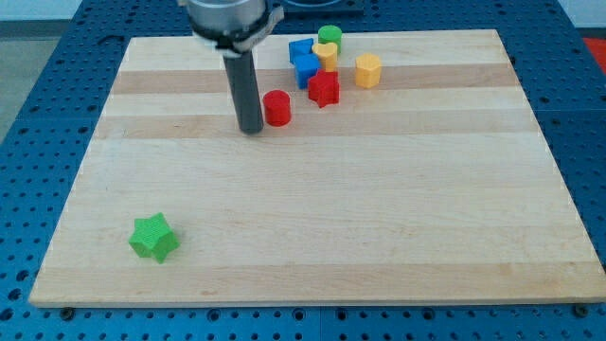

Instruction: Slide red circle closer to the blue cube

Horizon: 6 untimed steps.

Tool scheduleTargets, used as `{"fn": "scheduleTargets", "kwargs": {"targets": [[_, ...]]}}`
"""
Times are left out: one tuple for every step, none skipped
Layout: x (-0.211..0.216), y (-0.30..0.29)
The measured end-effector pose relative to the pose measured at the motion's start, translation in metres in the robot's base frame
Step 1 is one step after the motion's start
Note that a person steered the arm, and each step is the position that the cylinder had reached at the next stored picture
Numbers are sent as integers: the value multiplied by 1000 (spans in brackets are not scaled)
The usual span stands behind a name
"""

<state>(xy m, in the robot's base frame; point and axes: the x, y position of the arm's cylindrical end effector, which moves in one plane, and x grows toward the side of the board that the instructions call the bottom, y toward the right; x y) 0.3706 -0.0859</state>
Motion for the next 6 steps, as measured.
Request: {"fn": "scheduleTargets", "kwargs": {"targets": [[-49,1],[-52,14],[-25,4],[23,4],[43,21],[-9,71]]}}
